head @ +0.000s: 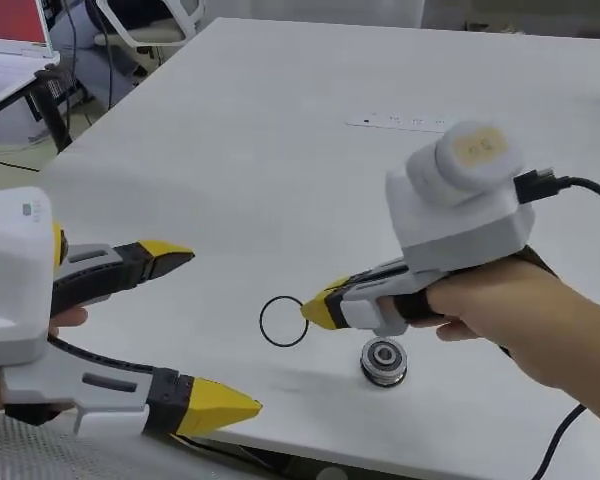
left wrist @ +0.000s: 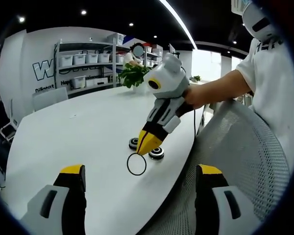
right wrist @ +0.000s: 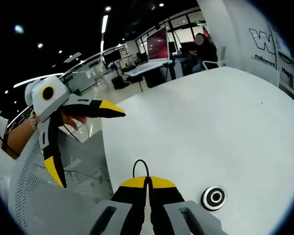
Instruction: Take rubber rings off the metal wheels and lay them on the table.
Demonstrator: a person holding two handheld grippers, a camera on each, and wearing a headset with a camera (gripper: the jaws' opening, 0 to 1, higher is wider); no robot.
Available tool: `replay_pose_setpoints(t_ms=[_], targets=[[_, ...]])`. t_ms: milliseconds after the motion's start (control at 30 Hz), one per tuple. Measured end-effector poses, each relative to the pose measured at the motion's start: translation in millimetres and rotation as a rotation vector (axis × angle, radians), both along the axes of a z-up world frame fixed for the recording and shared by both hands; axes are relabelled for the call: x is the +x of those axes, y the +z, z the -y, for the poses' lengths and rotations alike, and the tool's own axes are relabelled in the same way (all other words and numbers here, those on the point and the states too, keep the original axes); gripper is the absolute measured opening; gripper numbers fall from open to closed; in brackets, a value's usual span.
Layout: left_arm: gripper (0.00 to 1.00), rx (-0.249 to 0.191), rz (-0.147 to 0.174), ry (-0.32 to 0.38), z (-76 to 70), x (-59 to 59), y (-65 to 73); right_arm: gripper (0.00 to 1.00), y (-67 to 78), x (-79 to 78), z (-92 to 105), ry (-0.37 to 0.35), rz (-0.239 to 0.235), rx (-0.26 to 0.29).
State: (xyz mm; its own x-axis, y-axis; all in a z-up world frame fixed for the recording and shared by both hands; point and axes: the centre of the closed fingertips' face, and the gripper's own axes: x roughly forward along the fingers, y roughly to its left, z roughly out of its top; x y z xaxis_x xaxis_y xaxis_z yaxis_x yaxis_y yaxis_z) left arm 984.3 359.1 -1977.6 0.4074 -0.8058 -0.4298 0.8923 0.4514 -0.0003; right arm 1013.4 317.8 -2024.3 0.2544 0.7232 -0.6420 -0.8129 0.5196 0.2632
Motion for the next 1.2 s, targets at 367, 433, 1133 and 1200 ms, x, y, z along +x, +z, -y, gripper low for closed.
replay_pose_setpoints(t_ms=[367,433,1133,1200], targets=[[0.92,0.025,-0.016,-0.017,0.6,-3.0,-5.2,0.00,-36.4,4.0,4.9,-0.006,-0.060,-0.084],[0.92,0.024,-0.017,-0.014,0.4,-2.8,-5.0,0.00,-40.5,4.7,6.0,-0.011,-0.073,-0.089],[0.91,0.011,-0.035,-0.004,-0.8,-2.5,-5.2,0.06,-29.5,16.5,39.9,-0.062,-0.008,-0.127],[0.91,0.012,-0.035,-0.004,-0.8,-2.7,-5.3,0.06,-20.0,15.0,44.9,-0.048,0.018,-0.100]])
